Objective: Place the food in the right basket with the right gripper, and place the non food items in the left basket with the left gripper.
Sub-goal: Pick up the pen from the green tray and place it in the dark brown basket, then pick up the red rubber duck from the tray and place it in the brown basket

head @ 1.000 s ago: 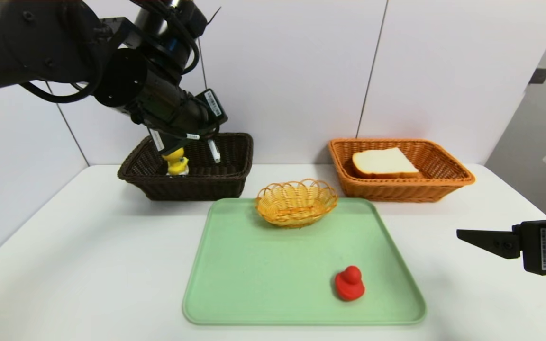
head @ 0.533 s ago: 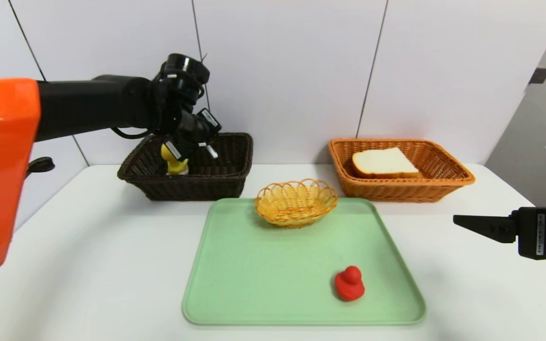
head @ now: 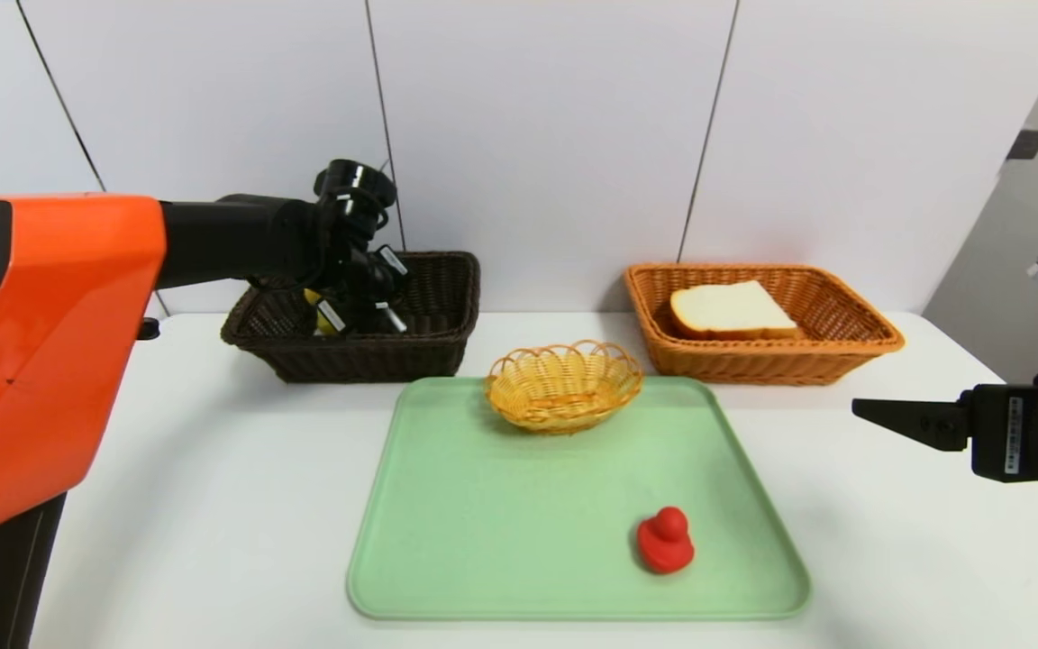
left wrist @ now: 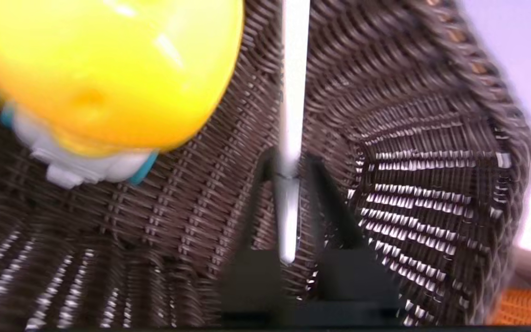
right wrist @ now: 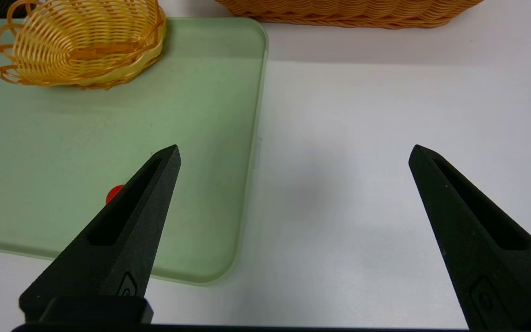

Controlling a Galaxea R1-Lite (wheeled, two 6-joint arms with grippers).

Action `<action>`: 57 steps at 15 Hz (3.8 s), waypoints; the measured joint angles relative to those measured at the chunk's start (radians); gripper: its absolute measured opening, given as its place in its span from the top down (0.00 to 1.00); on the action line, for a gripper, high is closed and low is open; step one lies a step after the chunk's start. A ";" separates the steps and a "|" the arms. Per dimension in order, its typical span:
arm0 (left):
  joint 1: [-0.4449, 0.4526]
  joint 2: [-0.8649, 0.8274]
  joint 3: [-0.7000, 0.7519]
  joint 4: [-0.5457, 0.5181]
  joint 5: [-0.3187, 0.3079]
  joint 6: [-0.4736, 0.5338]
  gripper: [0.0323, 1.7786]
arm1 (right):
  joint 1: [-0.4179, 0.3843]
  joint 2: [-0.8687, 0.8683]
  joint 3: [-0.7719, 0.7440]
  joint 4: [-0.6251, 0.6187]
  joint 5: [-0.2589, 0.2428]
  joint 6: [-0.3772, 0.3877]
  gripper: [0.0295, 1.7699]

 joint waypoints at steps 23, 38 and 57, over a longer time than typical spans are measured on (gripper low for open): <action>-0.366 -0.552 0.963 -0.635 -0.067 0.621 0.08 | -0.001 -0.019 0.052 -0.003 0.018 0.100 0.03; -0.496 -0.453 1.395 -1.338 -0.573 0.949 0.05 | -0.055 -0.025 0.097 -0.048 0.076 0.119 0.03; -0.602 -0.229 1.247 -1.387 -0.525 0.976 0.05 | -0.086 0.045 0.081 -0.092 0.076 0.116 0.03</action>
